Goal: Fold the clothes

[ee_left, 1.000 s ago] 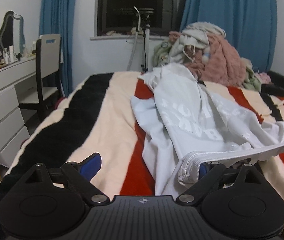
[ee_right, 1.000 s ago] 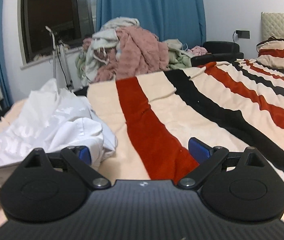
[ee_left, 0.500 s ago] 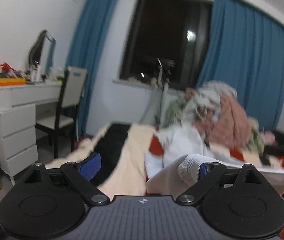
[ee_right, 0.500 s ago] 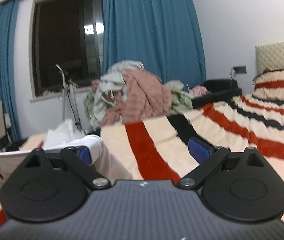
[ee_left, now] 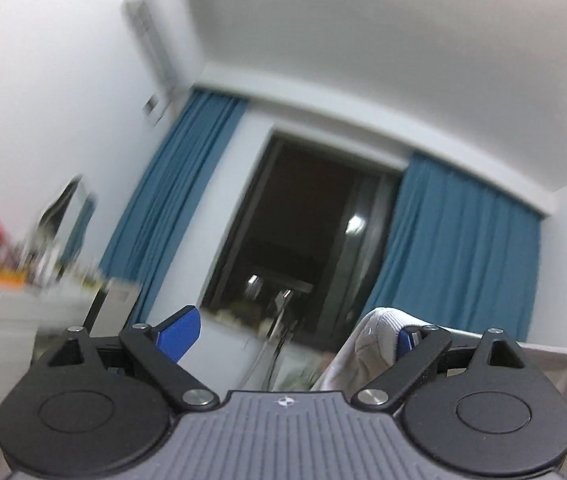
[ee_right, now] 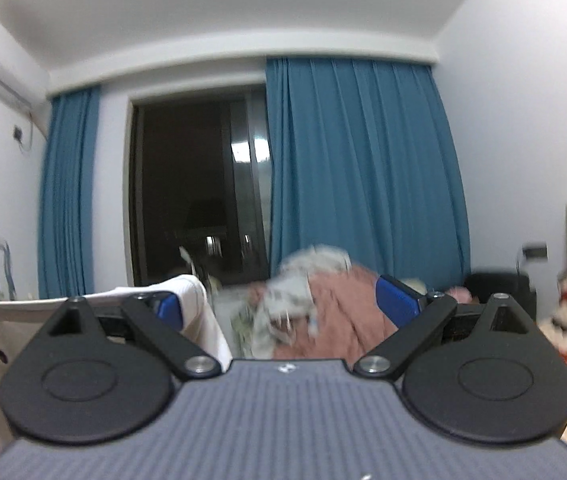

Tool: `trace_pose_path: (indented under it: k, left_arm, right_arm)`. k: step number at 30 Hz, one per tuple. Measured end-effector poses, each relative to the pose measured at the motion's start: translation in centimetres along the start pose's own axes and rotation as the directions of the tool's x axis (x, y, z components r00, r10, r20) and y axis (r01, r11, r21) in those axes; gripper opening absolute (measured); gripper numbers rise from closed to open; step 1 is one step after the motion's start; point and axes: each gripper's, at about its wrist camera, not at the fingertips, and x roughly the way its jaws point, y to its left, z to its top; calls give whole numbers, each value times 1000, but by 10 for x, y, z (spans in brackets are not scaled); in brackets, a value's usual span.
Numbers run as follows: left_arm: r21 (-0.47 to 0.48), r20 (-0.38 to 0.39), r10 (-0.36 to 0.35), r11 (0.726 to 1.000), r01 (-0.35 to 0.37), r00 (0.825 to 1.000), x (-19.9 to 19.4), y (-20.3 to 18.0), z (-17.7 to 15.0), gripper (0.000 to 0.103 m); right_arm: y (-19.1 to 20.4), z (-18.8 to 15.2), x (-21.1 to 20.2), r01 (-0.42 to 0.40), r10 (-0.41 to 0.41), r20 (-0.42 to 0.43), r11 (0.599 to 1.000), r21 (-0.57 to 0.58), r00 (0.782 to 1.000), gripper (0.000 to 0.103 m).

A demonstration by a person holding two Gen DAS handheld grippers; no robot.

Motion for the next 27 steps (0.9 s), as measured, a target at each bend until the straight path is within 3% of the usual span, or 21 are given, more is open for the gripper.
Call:
trace_pose_path:
  k: [8, 13, 16, 19, 23, 27]
  left_arm:
    - [95, 74, -68, 994, 61, 995, -3, -55, 152, 98]
    - [80, 28, -99, 992, 96, 995, 12, -79, 189, 99]
    - [81, -32, -95, 992, 97, 995, 37, -86, 160, 99]
    - [65, -145, -87, 993, 97, 986, 73, -79, 103, 99]
    - [79, -304, -51, 994, 78, 951, 130, -73, 22, 99]
    - [103, -420, -22, 992, 72, 907, 211, -74, -39, 99]
  right_arm:
    - [-3, 157, -14, -80, 85, 154, 996, -38, 984, 96]
    - [-4, 208, -3, -71, 82, 191, 996, -61, 978, 96]
    - [-5, 195, 9, -43, 55, 161, 996, -73, 986, 96]
    - [-12, 159, 38, -42, 46, 68, 997, -63, 997, 96]
    - [-22, 97, 87, -48, 42, -98, 997, -53, 994, 96]
    - [-29, 33, 156, -57, 55, -265, 998, 3, 963, 96]
